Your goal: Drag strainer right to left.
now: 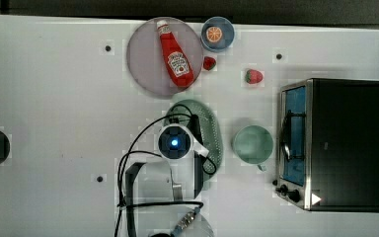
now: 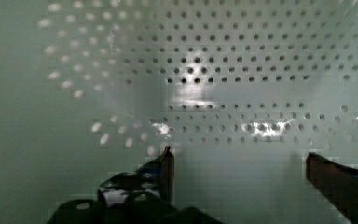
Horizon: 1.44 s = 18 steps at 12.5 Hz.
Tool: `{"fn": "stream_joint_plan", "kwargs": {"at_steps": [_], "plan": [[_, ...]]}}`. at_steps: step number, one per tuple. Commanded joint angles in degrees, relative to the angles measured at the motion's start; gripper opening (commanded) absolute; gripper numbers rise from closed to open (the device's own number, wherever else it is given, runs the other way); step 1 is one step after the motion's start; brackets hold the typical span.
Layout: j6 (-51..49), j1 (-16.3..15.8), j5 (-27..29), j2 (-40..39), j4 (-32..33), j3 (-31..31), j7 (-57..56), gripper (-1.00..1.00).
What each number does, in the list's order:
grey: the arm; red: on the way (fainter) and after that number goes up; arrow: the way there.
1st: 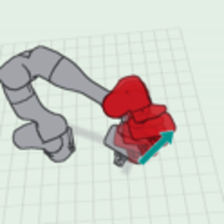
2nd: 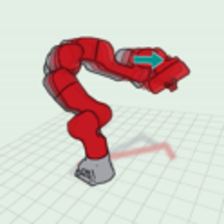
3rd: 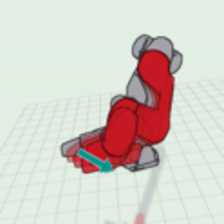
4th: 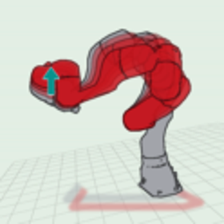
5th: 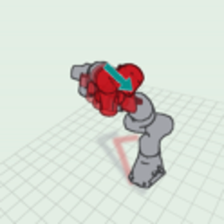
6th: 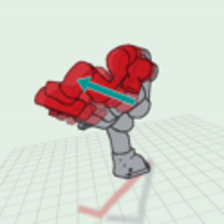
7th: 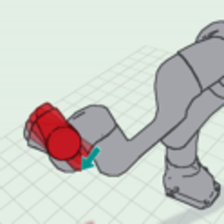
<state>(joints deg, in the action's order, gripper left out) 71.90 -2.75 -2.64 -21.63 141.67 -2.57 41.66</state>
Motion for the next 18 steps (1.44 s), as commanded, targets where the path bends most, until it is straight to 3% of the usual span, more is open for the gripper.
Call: {"fn": "stream_joint_plan", "kwargs": {"at_steps": [1, 5, 10, 18], "plan": [[-0.6, -0.6, 1.1, 0.6, 0.3, 0.3, 4.3, 1.00], [-1.0, -3.0, 1.3, 0.5, -0.4, -0.7, 6.7, 1.00], [-1.3, -7.6, 1.3, -1.1, -2.0, -3.1, 17.9, 1.00], [-6.2, -14.8, 1.4, -5.1, -10.3, -7.0, 28.9, 1.00]]}}
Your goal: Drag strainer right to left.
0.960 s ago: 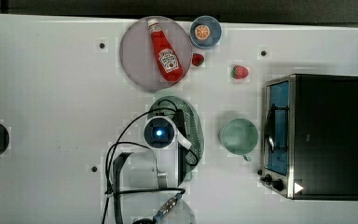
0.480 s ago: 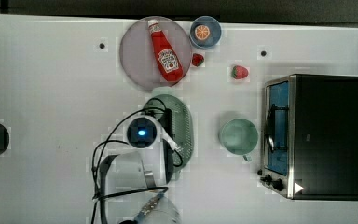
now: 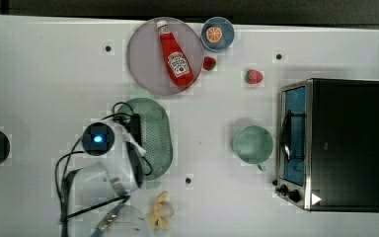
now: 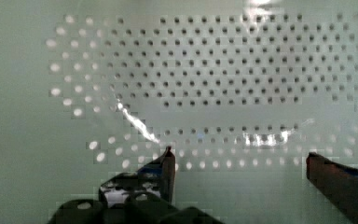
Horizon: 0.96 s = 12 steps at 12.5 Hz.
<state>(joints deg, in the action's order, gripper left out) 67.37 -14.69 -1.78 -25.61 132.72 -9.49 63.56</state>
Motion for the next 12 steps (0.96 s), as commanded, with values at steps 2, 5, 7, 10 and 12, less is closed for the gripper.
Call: {"fn": "stream_joint_plan", "kwargs": {"at_steps": [2, 5, 7, 10, 12], "plan": [[-2.9, -4.9, 0.5, -2.5, -4.1, -0.2, 8.5, 1.00], [-4.6, -7.8, 1.2, -4.3, -7.7, -0.2, 10.8, 1.00], [-4.7, -9.6, 2.6, -5.3, -9.5, -0.2, 11.8, 1.00], [-4.7, -11.9, 5.0, -7.1, -12.4, -0.2, 12.1, 1.00], [-4.6, -13.2, 6.4, -8.4, -14.4, -0.2, 12.2, 1.00]]}}
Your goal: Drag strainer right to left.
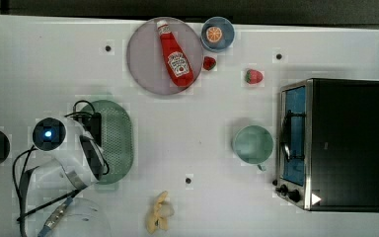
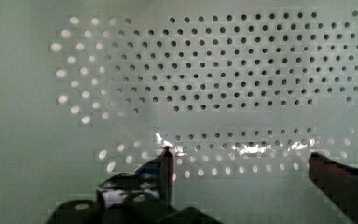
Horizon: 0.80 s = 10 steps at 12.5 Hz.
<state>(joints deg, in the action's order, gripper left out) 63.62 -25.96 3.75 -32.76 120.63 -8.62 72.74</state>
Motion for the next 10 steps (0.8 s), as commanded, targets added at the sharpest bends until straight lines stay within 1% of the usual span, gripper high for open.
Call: {"fn": "stream_joint_plan", "kwargs": {"at_steps": [1, 3, 6, 10], "plan": [[-0.9, -2.5, 1.6, -1.8, -3.3, -1.1, 3.1, 1.00], [-0.8, -3.6, 2.9, -2.9, -5.0, -1.1, 3.2, 1.00], [-0.8, -4.8, 3.0, -4.1, -7.0, -1.1, 3.3, 1.00], [-0.7, -6.8, 5.0, -5.8, -10.1, -1.1, 8.1, 1.00]]}}
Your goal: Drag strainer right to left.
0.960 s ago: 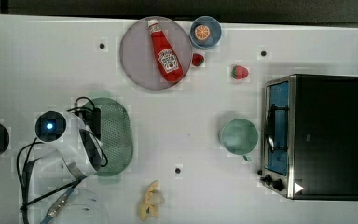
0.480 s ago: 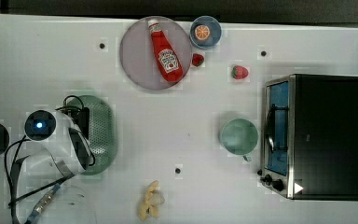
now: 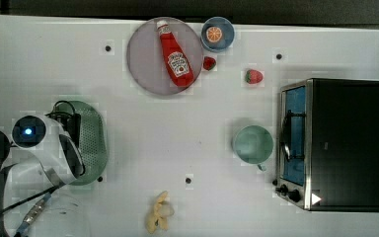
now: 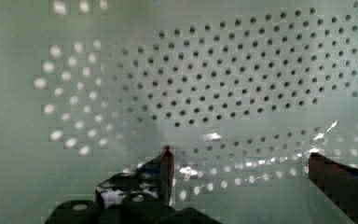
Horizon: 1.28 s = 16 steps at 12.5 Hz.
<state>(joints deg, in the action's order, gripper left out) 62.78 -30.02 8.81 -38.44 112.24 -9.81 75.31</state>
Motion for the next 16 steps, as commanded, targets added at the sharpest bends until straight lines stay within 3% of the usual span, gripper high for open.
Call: {"fn": "stream_joint_plan", "kwargs": {"at_steps": [1, 5, 9, 16], "plan": [[0.1, -3.3, -0.1, -0.6, -2.5, 0.1, 6.0, 1.00], [-2.6, -4.2, -3.0, 0.8, -2.7, 1.1, 2.8, 1.00], [-13.3, -3.6, -5.9, 12.1, -2.1, 6.7, -12.5, 1.00], [-42.1, -0.3, -6.4, 36.8, -5.8, 31.0, -56.7, 1.00]]}}
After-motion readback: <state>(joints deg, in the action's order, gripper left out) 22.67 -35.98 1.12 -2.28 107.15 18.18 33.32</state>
